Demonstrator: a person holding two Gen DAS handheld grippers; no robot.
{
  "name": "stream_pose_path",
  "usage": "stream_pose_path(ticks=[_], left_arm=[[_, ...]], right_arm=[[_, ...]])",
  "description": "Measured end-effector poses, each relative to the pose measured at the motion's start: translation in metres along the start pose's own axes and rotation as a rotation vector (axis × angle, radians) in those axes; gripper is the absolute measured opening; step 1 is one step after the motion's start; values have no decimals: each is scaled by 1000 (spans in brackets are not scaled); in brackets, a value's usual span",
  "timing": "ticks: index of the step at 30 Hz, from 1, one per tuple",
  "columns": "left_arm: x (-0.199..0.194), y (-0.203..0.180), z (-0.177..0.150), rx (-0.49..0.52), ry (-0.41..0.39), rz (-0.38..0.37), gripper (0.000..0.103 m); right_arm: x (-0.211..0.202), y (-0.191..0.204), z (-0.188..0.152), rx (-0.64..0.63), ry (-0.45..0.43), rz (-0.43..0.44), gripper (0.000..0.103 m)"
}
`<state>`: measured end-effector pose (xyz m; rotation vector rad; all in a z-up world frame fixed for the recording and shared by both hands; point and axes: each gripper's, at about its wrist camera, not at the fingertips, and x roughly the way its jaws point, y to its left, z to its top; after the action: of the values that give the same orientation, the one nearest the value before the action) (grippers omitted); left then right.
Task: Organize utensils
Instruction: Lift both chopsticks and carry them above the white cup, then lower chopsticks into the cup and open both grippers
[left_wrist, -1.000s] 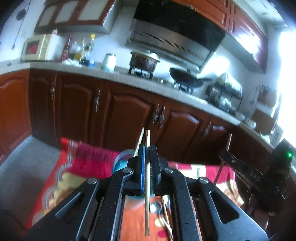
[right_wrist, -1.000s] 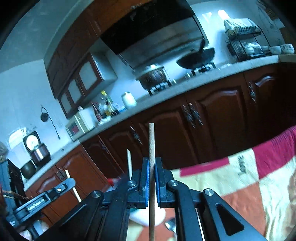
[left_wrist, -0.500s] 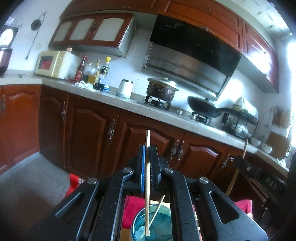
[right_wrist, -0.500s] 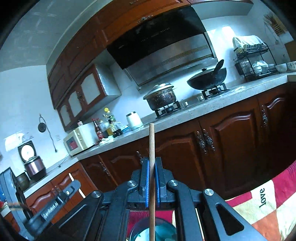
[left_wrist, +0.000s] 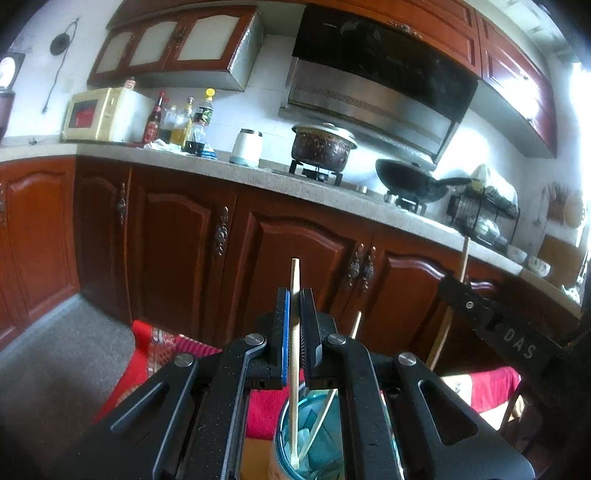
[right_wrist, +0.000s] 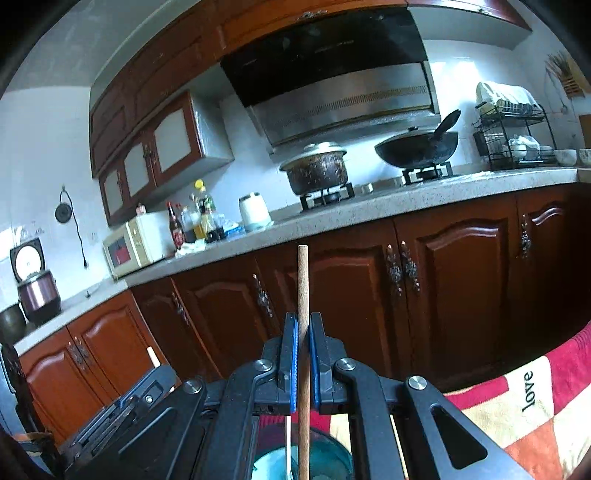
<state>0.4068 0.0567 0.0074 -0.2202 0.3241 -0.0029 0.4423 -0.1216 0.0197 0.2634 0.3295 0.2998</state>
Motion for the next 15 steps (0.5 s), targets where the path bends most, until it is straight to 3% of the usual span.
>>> stream_pose_path(ticks=[15], left_arm=[[-12, 2, -24, 29, 111, -50, 4]], right_arm=[[-36, -10, -38, -16, 114, 14, 5]])
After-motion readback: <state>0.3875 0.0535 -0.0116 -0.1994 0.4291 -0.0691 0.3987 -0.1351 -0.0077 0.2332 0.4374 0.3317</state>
